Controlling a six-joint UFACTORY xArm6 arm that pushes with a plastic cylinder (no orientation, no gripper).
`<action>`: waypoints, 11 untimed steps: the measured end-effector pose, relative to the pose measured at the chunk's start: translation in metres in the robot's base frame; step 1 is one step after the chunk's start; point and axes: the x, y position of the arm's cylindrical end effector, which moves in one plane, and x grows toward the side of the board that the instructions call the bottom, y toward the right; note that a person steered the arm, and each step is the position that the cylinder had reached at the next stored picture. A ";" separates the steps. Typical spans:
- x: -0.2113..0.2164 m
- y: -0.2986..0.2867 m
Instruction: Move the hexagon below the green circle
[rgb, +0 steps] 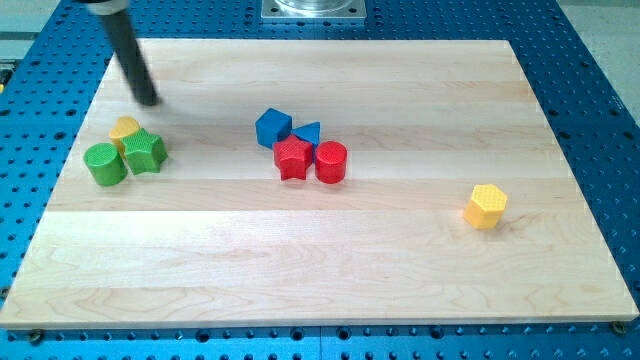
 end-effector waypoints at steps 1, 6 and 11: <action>-0.015 0.112; 0.196 0.318; 0.231 0.034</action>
